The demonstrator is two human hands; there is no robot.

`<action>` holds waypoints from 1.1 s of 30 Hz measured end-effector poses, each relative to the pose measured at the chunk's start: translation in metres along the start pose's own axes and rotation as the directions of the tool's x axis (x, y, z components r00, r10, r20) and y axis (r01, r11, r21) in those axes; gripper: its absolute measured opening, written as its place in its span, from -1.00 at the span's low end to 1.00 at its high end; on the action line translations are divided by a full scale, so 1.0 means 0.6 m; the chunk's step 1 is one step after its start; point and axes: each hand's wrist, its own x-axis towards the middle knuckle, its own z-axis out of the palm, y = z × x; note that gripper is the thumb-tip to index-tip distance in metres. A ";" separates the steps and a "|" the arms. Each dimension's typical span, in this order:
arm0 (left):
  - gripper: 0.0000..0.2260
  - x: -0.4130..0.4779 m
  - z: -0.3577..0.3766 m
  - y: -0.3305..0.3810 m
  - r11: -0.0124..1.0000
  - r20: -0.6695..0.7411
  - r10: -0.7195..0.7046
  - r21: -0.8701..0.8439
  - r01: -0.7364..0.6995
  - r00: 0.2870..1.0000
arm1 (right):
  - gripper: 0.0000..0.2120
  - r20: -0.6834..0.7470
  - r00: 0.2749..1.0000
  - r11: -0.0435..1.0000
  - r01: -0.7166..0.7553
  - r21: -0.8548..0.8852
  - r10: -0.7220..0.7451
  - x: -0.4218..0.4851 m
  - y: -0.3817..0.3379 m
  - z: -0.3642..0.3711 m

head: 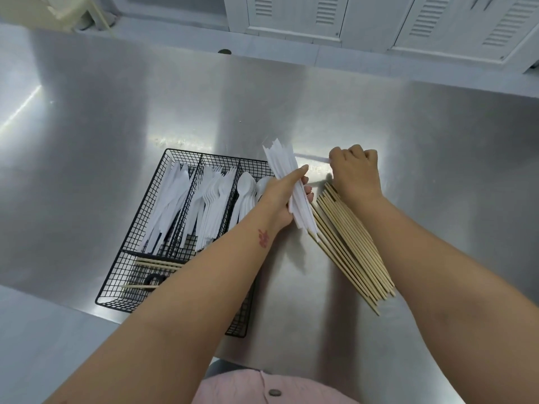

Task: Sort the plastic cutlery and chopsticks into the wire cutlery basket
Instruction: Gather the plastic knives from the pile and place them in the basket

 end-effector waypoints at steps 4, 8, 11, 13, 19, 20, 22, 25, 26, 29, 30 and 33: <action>-0.79 -0.006 -0.003 0.007 0.997 0.045 -0.073 -0.014 0.074 0.996 | -0.81 -0.150 0.987 0.985 -0.028 0.171 0.054 0.000 -0.001 -0.016; -0.77 -0.014 -0.003 0.014 0.992 0.083 -0.127 0.012 0.126 0.988 | -0.81 -0.200 0.976 0.953 -0.024 0.302 0.088 -0.004 -0.010 -0.053; -0.72 -0.023 -0.006 0.016 0.988 0.105 -0.155 0.045 0.151 0.982 | -0.80 -0.274 0.956 0.932 -0.003 0.362 0.109 -0.019 -0.030 -0.084; -0.72 -0.028 -0.011 0.021 0.984 0.142 -0.179 0.044 0.175 0.973 | -0.82 -0.357 0.930 0.932 0.047 0.359 0.091 -0.030 -0.049 -0.107; -0.67 -0.054 -0.043 0.032 0.986 0.221 -0.161 -0.012 0.168 0.962 | -0.78 -0.470 0.881 0.915 0.237 0.327 -0.060 -0.079 -0.126 -0.146; -0.70 -0.060 -0.051 0.034 0.986 0.242 -0.142 -0.051 0.159 0.960 | -0.75 -0.476 0.875 0.906 0.267 0.329 -0.085 -0.092 -0.140 -0.148; -0.73 -0.070 -0.070 0.039 0.979 0.311 -0.126 -0.113 0.168 0.942 | -0.72 -0.496 0.858 0.891 0.324 0.317 -0.136 -0.117 -0.167 -0.155; -0.68 -0.086 -0.104 0.046 0.987 0.320 -0.128 -0.057 0.154 0.939 | -0.76 -0.491 0.848 0.900 0.356 0.251 -0.199 -0.145 -0.196 -0.145; -0.67 -0.089 -0.112 0.048 0.989 0.311 -0.137 -0.016 0.149 0.940 | -0.75 -0.462 0.864 0.911 0.338 0.237 -0.200 -0.151 -0.200 -0.137; -0.75 -0.099 -0.139 0.053 0.991 0.265 -0.129 0.062 0.117 0.956 | -0.69 -0.374 0.901 0.924 0.315 0.219 -0.218 -0.166 -0.221 -0.124; -0.81 -0.100 -0.147 0.054 0.993 0.241 -0.117 0.058 0.106 0.964 | -0.64 -0.359 0.907 0.922 0.315 0.226 -0.221 -0.174 -0.231 -0.128; -0.94 -0.103 -0.159 0.053 0.998 0.174 -0.067 -0.009 0.069 0.983 | -0.55 -0.338 0.940 0.903 0.189 0.387 -0.052 -0.198 -0.261 -0.137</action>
